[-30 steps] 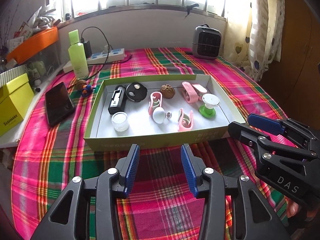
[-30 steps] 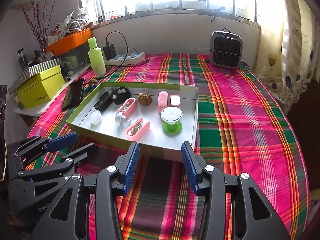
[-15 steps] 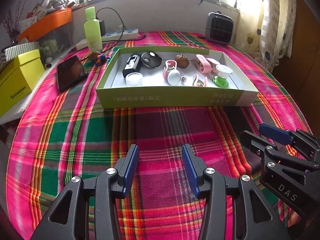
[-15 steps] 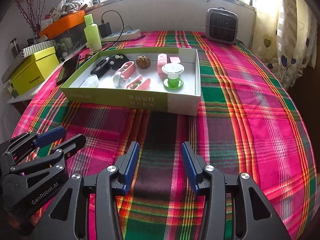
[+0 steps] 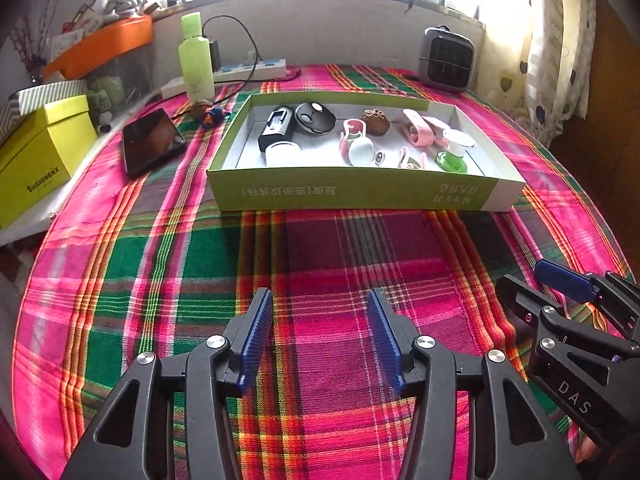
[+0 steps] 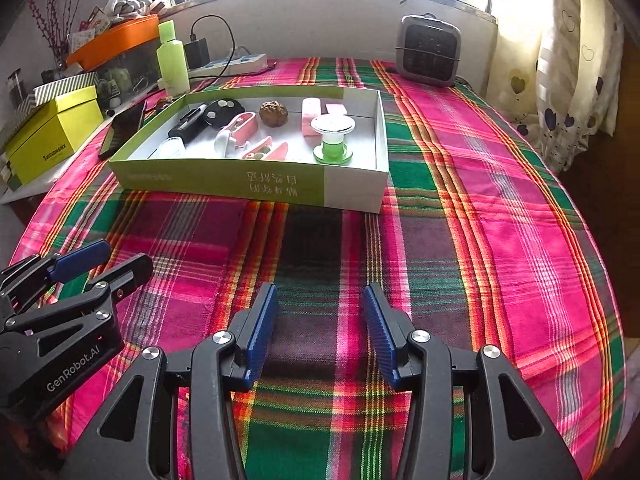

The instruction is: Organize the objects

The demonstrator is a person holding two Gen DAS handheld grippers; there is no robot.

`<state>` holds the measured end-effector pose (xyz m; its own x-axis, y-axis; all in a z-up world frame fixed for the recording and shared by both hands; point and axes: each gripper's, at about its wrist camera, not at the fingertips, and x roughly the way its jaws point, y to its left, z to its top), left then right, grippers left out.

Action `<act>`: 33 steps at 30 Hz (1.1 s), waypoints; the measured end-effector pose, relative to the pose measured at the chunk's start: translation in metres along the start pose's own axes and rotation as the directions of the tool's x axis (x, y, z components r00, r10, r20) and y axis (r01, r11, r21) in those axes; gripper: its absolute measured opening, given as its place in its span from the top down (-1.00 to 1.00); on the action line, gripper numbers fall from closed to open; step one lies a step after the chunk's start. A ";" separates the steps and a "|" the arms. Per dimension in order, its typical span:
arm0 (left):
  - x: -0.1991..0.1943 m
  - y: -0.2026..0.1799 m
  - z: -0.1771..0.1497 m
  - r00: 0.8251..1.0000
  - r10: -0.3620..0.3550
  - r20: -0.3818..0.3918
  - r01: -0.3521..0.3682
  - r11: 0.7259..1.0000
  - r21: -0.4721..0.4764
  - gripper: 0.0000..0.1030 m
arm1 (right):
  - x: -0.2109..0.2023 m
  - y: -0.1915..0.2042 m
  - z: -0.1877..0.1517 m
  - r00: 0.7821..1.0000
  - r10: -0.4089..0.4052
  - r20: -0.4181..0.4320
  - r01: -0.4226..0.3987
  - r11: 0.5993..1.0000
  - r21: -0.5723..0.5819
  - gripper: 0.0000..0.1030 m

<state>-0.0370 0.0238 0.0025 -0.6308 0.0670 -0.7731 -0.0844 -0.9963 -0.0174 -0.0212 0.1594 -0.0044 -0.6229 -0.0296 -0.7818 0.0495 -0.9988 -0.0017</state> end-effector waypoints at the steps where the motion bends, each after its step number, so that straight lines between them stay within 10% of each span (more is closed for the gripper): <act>1: 0.000 0.000 0.000 1.000 0.000 0.000 0.000 1.000 0.000 0.04 | 0.001 0.001 0.001 1.000 -0.008 0.000 0.008 1.000 0.000 0.01; 33: 0.003 -0.006 0.000 1.000 0.013 -0.005 -0.013 1.000 0.009 -0.13 | 0.002 -0.005 0.001 1.000 -0.016 -0.007 0.016 1.000 0.018 -0.23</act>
<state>-0.0381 0.0299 0.0006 -0.6281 0.0537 -0.7763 -0.0831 -0.9965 -0.0018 -0.0241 0.1641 -0.0053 -0.6180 -0.0130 -0.7861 0.0250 -0.9997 -0.0031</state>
